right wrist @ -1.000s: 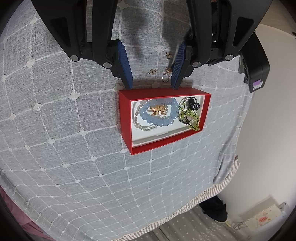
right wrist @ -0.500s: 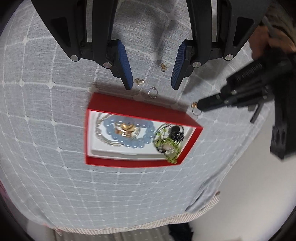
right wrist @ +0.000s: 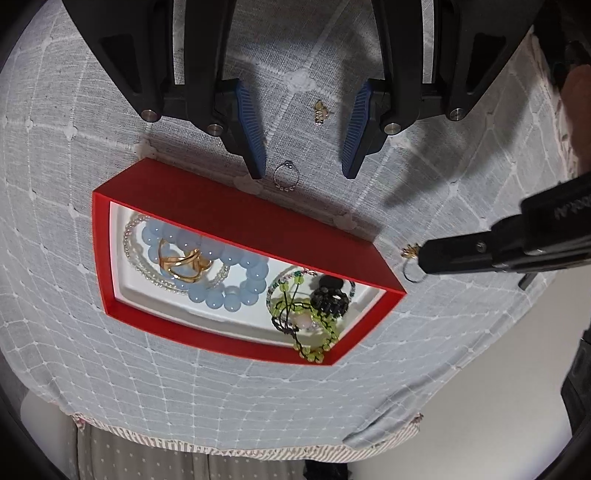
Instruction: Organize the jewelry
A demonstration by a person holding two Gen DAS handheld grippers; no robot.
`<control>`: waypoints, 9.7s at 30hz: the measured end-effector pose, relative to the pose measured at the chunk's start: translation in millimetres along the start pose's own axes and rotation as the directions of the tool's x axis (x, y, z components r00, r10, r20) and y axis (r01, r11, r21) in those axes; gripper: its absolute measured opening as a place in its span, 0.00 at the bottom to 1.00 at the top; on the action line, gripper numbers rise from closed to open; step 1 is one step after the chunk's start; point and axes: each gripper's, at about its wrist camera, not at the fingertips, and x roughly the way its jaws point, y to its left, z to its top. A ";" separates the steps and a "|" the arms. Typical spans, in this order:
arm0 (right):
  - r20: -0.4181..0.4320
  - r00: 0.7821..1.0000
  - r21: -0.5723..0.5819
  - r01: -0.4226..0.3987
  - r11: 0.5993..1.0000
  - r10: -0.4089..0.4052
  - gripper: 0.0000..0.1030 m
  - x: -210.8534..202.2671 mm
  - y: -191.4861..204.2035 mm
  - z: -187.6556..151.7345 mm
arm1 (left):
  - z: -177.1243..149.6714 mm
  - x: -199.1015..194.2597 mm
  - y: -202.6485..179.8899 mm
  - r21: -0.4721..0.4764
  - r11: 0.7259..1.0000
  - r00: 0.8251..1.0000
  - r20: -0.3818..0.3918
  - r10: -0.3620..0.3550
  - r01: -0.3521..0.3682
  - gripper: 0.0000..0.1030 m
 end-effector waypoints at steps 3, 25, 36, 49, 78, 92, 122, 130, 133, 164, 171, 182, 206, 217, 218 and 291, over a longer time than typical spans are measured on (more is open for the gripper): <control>0.004 1.000 -0.004 0.012 1.000 -0.012 0.43 4.8 -1.6 0.4 | 0.1 -1.2 -0.9 0.005 1.000 1.000 0.001 -0.006 0.006 0.00; 0.010 1.000 -0.032 0.018 0.999 -0.018 0.15 7.2 5.9 3.0 | -1.9 13.1 6.7 -0.012 0.999 0.996 -0.073 -0.040 0.040 0.04; 0.015 1.000 0.005 -0.012 1.000 0.012 0.15 -5.1 -1.1 6.4 | -9.1 43.1 4.3 0.027 1.000 0.991 -0.134 0.010 -0.007 0.14; 0.030 0.999 0.019 -0.017 1.000 0.017 0.15 -15.0 -6.9 8.9 | -5.3 38.4 -7.4 0.108 0.993 0.997 -0.052 0.055 -0.049 0.00; 0.094 0.989 0.051 -0.118 0.992 0.112 0.15 -57.5 -14.2 10.5 | 6.9 -4.3 11.3 -0.007 0.996 0.995 0.030 -0.094 0.094 0.00; 0.188 0.973 0.103 -0.157 0.982 0.136 0.15 -92.3 -38.1 20.9 | 15.8 -18.8 -1.7 0.022 0.996 0.991 0.098 -0.092 0.090 0.00; 0.192 0.979 0.250 -0.111 0.962 0.064 0.15 -59.8 -101.3 51.2 | 64.3 39.6 -46.3 0.094 0.991 0.992 0.070 -0.105 0.098 0.00; 0.197 0.978 0.278 -0.127 0.952 0.073 0.16 -56.4 -107.2 54.2 | 64.1 42.4 -44.6 0.092 0.991 0.992 0.073 -0.108 0.101 0.09; 0.200 0.977 0.292 -0.127 0.948 0.069 0.16 -58.9 -108.7 53.3 | 64.0 40.4 -43.6 0.086 0.991 0.991 0.074 -0.113 0.107 0.11; 0.184 0.981 0.329 -0.127 0.936 0.068 0.60 -101.0 -92.3 19.5 | 16.8 -16.0 -28.6 0.095 0.995 0.989 0.148 -0.024 0.010 0.43; 0.112 0.990 0.313 -0.121 0.942 0.090 0.61 -92.3 -81.4 15.1 | -2.3 -9.9 -33.7 0.126 0.992 0.995 0.096 -0.014 0.002 0.43; 0.076 0.989 0.390 -0.145 0.909 0.125 0.61 -86.6 -89.6 0.3 | -35.7 18.7 -57.6 0.258 0.966 1.000 -0.006 0.024 -0.022 0.43; 0.053 0.995 0.412 -0.104 0.905 0.090 0.61 -79.0 -91.9 -1.5 | -57.0 41.9 -89.7 0.428 0.903 0.997 -0.057 0.046 -0.017 0.11; 0.033 0.995 0.398 -0.102 0.912 0.097 0.61 -71.4 -88.2 -2.9 | -48.5 30.1 -79.5 0.382 0.924 0.998 -0.049 0.044 -0.022 0.06; 0.024 0.994 0.396 -0.108 0.912 0.107 0.61 -68.7 -87.0 -3.5 | -45.0 27.2 -74.9 0.361 0.932 0.998 -0.047 0.040 -0.021 0.06; 0.056 0.988 0.305 -0.152 0.940 0.141 0.11 -54.5 -57.9 2.1 | -2.7 -9.7 -18.0 0.097 0.994 0.996 0.078 0.042 -0.050 0.06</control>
